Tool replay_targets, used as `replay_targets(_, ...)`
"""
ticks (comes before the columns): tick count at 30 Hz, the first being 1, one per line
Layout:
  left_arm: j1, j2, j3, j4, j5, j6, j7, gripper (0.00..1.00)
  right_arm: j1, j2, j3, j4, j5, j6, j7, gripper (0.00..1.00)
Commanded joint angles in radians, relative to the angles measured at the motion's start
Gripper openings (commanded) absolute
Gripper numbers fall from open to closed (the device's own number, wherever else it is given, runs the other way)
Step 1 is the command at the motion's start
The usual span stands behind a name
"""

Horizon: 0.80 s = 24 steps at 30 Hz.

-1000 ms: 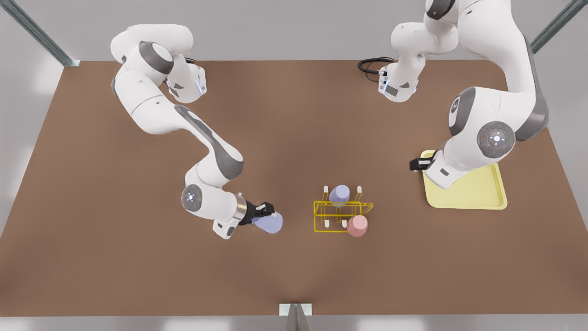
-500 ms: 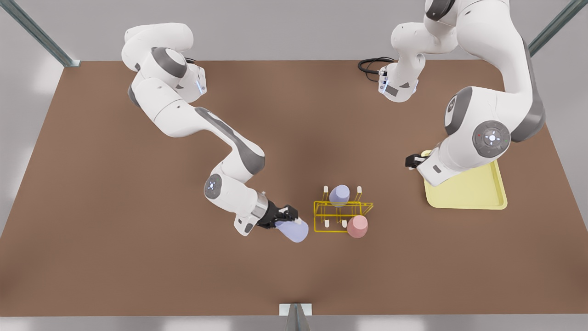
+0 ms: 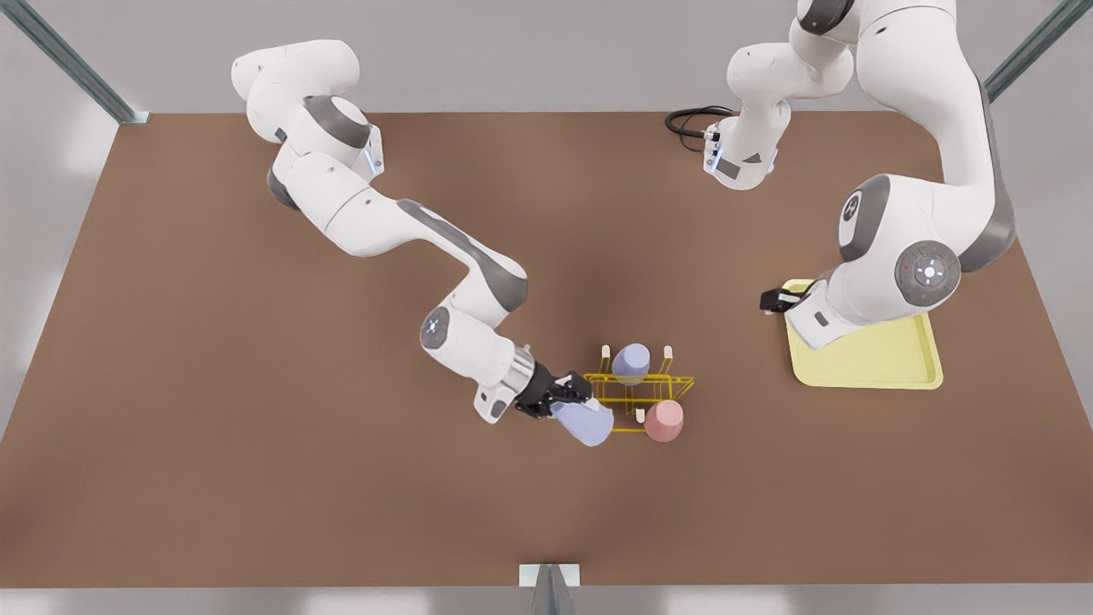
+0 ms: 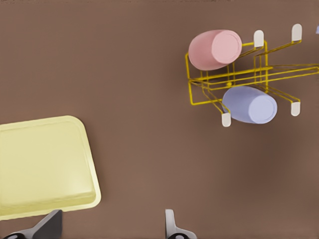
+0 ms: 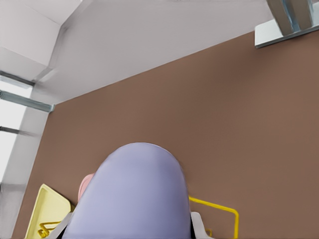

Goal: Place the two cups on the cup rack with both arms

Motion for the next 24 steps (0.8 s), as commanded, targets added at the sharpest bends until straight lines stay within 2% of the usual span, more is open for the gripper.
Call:
replay_targets(1,0.000,-0.002,-0.001,0.000,-0.002,0.013,0.052,1.00,0.005,0.002,0.000,-0.001,-0.003,0.032,0.068,0.64)
replay_targets(12,0.000,0.006,0.001,0.003,0.000,0.030,0.049,1.00,0.034,0.033,-0.008,0.004,-0.012,0.033,0.053,0.65)
replay_targets(14,0.000,0.006,0.001,0.005,0.001,0.030,0.049,1.00,0.037,0.040,-0.008,0.006,-0.012,0.033,0.050,0.74)
replay_targets(18,0.000,0.012,0.001,0.006,0.001,0.039,0.051,1.00,0.052,0.054,-0.011,0.027,-0.013,0.033,0.048,0.82)
replay_targets(24,0.000,0.012,0.001,0.008,0.001,0.044,0.049,1.00,0.052,0.051,-0.003,0.027,-0.018,0.033,0.036,0.84)
